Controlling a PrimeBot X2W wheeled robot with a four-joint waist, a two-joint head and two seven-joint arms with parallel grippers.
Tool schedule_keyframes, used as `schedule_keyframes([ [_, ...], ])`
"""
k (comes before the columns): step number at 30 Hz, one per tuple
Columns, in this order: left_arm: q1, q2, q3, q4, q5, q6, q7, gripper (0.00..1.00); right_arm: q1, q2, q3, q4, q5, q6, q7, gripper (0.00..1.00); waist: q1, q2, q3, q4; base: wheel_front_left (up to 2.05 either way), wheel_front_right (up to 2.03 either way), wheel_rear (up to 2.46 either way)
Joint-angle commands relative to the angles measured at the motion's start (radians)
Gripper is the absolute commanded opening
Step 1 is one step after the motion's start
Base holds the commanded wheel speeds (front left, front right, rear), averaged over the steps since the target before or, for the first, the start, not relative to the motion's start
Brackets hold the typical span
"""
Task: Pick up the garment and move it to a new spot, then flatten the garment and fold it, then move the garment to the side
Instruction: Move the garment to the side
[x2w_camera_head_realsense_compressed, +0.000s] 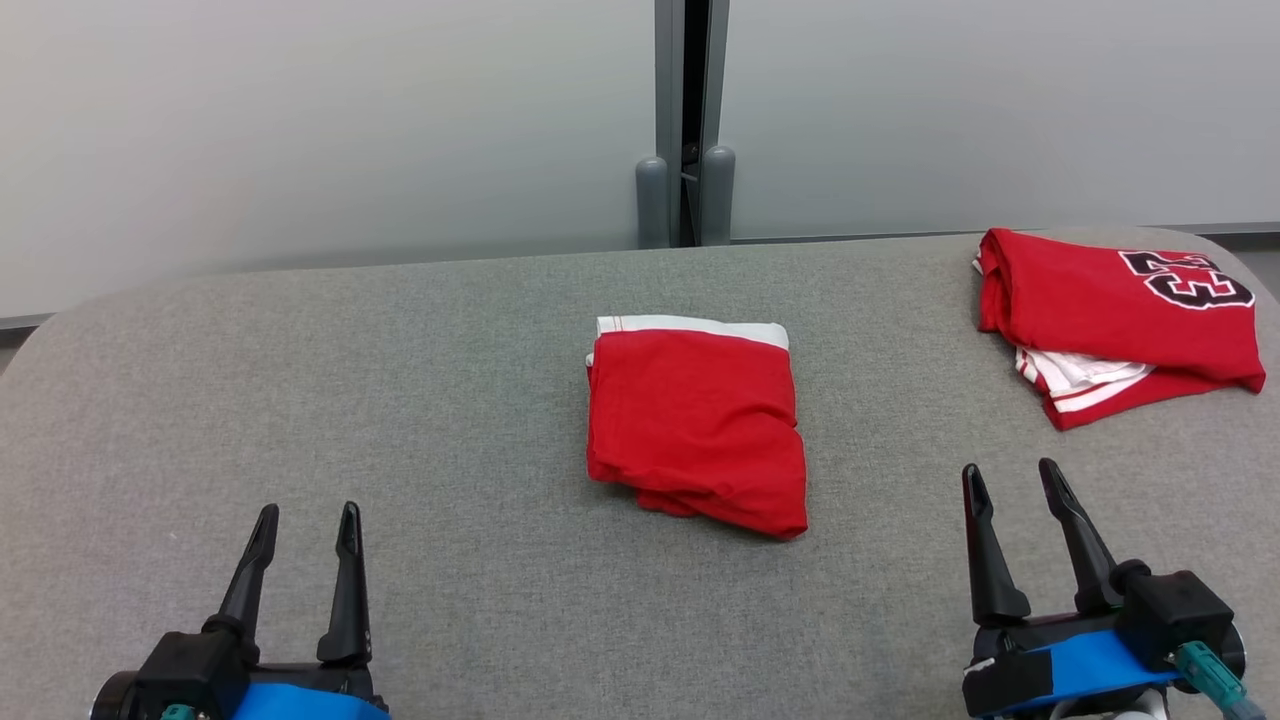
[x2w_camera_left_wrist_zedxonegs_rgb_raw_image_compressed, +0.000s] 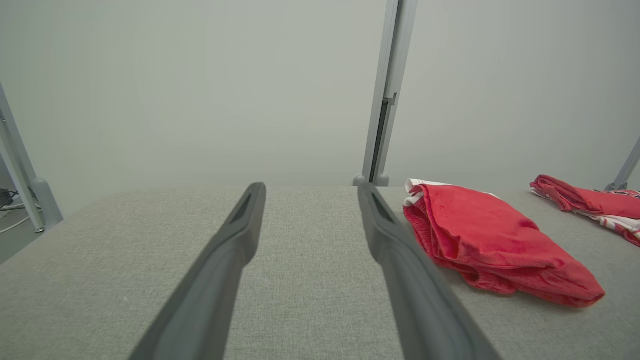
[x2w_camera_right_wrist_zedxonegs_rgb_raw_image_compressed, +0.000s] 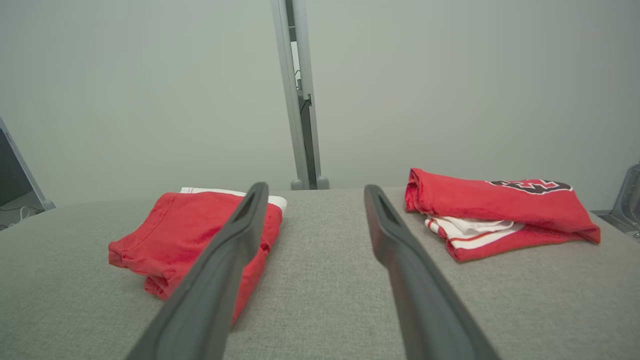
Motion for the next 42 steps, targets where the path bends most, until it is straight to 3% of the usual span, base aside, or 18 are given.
schedule_keyframes([
  [1,0.010,0.004,0.002,0.002,0.001,-0.001,-0.003,1.00,0.014,0.004,0.000,0.002,-0.004,0.000,-0.001,1.00,0.0001,-0.0001,-0.001,0.000,0.00,0.00,0.00],
  [8,0.004,0.004,0.002,0.000,0.001,0.001,-0.003,1.00,0.000,0.008,-0.010,0.010,0.003,0.000,-0.001,1.00,0.0001,-0.0001,0.001,0.008,0.00,0.00,0.00],
  [16,-0.030,0.004,0.002,-0.007,-0.002,-0.001,-0.003,1.00,-0.178,-0.022,0.069,0.049,0.031,0.000,-0.001,1.00,0.0001,-0.0001,0.038,0.022,0.00,0.00,0.00],
  [27,-0.103,0.004,-0.030,-0.015,-0.015,0.000,-0.003,1.00,-0.508,-0.029,0.140,0.363,0.035,0.000,0.129,1.00,0.0001,-0.0001,0.152,0.090,0.00,0.00,0.00],
  [42,-0.152,0.004,-0.054,-0.012,-0.036,0.014,-0.003,1.00,-0.601,-0.030,0.114,0.720,0.027,0.000,0.115,1.00,0.0001,-0.0001,0.235,0.145,0.00,0.00,0.00],
])
